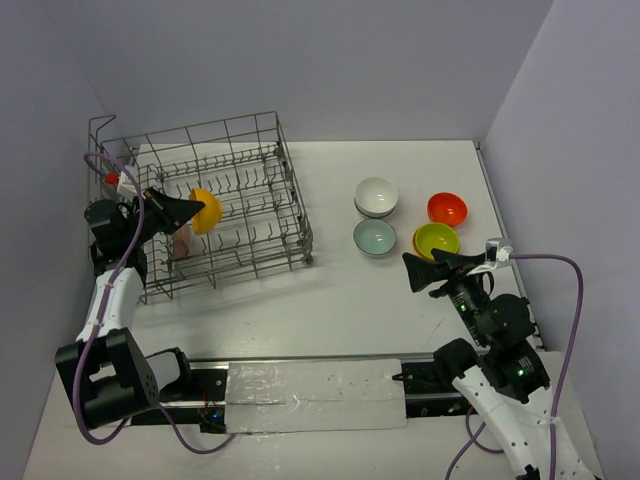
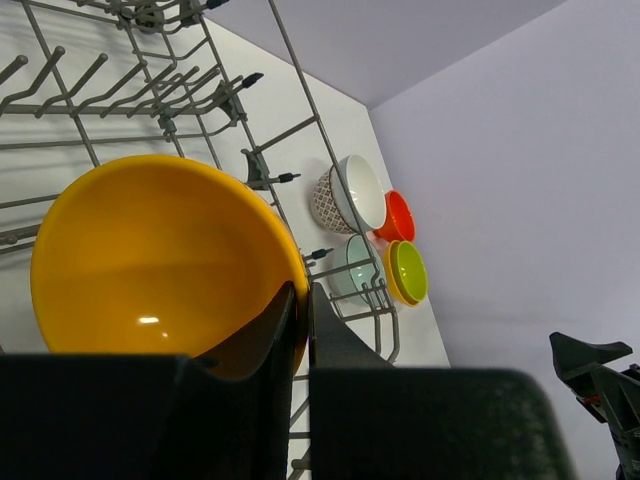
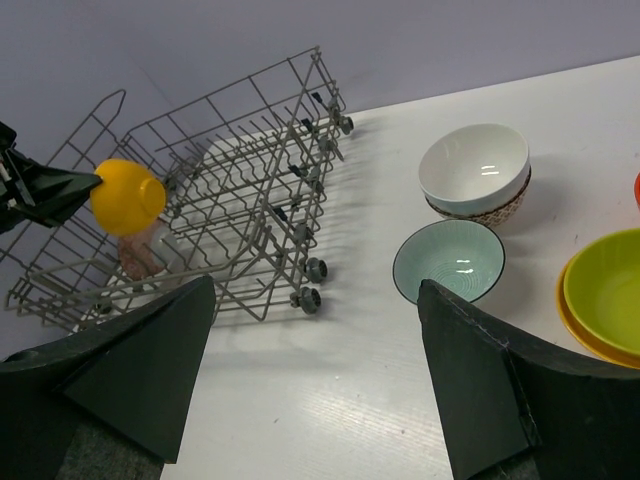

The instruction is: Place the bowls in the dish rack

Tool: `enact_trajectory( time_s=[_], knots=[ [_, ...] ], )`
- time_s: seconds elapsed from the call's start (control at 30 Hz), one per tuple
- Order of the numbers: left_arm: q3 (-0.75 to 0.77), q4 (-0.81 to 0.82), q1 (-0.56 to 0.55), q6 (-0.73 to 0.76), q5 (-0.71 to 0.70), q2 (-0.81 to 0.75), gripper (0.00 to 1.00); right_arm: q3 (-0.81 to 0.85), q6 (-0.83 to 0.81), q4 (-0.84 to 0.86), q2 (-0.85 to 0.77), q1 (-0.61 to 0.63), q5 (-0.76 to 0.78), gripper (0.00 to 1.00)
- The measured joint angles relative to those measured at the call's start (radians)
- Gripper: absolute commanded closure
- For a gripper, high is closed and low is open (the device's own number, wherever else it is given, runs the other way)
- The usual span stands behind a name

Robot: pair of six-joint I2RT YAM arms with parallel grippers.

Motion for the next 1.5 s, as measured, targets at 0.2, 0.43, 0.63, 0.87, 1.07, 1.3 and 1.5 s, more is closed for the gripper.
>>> enact_trajectory(
  time_s=[0.2, 0.43, 0.63, 0.87, 1.07, 1.3, 1.5],
  knots=[
    [-0.030, -0.003, 0.000, 0.007, -0.002, 0.000, 1.00, 0.000, -0.001, 0.003, 0.000, 0.000, -0.002, 0.11],
    [-0.040, -0.017, 0.000, 0.040, -0.026, 0.005, 1.00, 0.000, 0.000, 0.002, 0.000, 0.000, -0.002, 0.11],
    [-0.040, -0.011, 0.002, 0.061, -0.038, 0.019, 1.00, 0.000, 0.000, 0.002, -0.001, 0.000, -0.003, 0.11],
    [-0.027, -0.038, 0.011, 0.082, -0.039, 0.019, 1.00, -0.001, 0.000, 0.002, -0.001, 0.000, -0.010, 0.11],
    [-0.027, -0.037, 0.020, 0.068, -0.029, 0.019, 1.00, -0.001, 0.000, 0.002, -0.001, 0.000, -0.020, 0.11],
    [-0.027, -0.012, -0.010, 0.019, -0.013, 0.012, 1.00, -0.001, -0.001, 0.003, 0.000, 0.000, -0.028, 0.11],
    [-0.027, 0.046, -0.082, -0.022, -0.011, 0.032, 1.00, -0.001, -0.003, 0.010, 0.008, 0.000, -0.035, 0.11]
  ],
)
